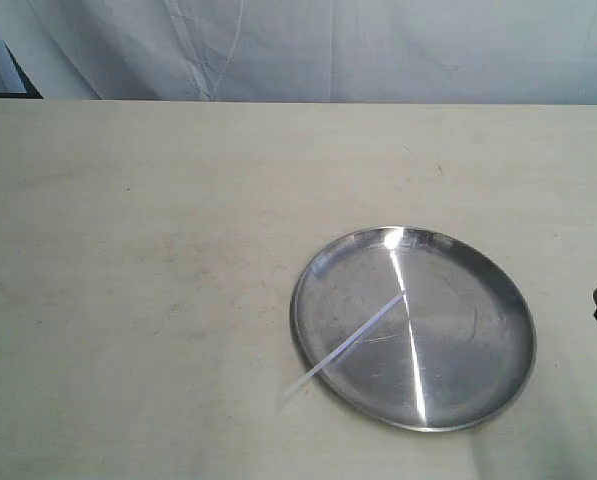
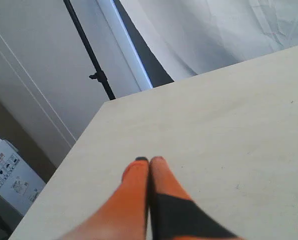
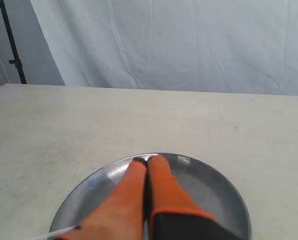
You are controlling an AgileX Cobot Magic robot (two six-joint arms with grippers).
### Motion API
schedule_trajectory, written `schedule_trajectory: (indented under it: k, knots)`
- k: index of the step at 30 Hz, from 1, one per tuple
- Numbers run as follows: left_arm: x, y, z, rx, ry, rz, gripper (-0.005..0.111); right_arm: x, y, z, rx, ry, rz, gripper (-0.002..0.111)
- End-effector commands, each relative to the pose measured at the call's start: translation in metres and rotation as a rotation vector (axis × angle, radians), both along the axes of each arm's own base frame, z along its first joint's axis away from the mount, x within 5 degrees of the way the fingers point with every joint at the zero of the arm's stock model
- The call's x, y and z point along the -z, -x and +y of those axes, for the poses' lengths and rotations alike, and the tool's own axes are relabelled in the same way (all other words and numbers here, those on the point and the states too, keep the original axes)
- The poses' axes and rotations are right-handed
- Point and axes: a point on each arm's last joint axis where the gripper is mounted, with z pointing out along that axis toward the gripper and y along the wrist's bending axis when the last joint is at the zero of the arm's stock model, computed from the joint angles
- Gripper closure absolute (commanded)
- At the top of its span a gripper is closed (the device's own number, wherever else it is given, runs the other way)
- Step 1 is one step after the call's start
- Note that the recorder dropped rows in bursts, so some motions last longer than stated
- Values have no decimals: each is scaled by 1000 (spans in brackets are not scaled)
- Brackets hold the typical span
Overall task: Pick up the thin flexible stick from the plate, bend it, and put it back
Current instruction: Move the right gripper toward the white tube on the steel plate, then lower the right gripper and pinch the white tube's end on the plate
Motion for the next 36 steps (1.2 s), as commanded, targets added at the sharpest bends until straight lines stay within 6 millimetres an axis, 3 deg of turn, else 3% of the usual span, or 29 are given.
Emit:
schedule_trajectory:
  k: [1, 3, 7, 12, 14, 17, 19, 23, 25, 28, 31, 34, 36]
  knots:
    - [-2, 0, 0, 3, 2, -15, 107, -9, 0, -1, 14, -73, -87, 108]
    - [-2, 0, 0, 3, 2, -15, 107, -17, 0, -2, 30, -344, -103, 108]
    - [-2, 0, 0, 3, 2, -15, 107, -31, -1, -15, 86, -1138, -61, 108]
    - [-2, 0, 0, 3, 2, -15, 107, -32, -1, -18, 94, -1262, -57, 108]
    - [-2, 0, 0, 3, 2, -15, 107, -38, 0, -13, 59, -1084, -95, 108]
    - [-2, 0, 0, 3, 2, -15, 107, -75, 4, -5, 2, -661, -201, 108]
    - [-2, 0, 0, 3, 2, -15, 107, -98, 0, -1, 9, -364, -185, 108]
    - [-2, 0, 0, 3, 2, -15, 107, -129, -42, 4, 99, 50, 195, 108]
    - [-2, 0, 0, 3, 2, -15, 107, -135, -77, 10, 115, 231, 412, 108]
    - [-2, 0, 0, 3, 2, -15, 107, -134, -126, 33, -55, 458, 583, 108]
    - [-2, 0, 0, 3, 2, -15, 107, -114, -166, 70, -365, 565, 684, 108]
    - [-2, 0, 0, 3, 2, -15, 107, -83, -187, 102, -619, 635, 788, 107]
    - [-2, 0, 0, 3, 2, -15, 107, -59, -195, 114, -674, 694, 863, 102]
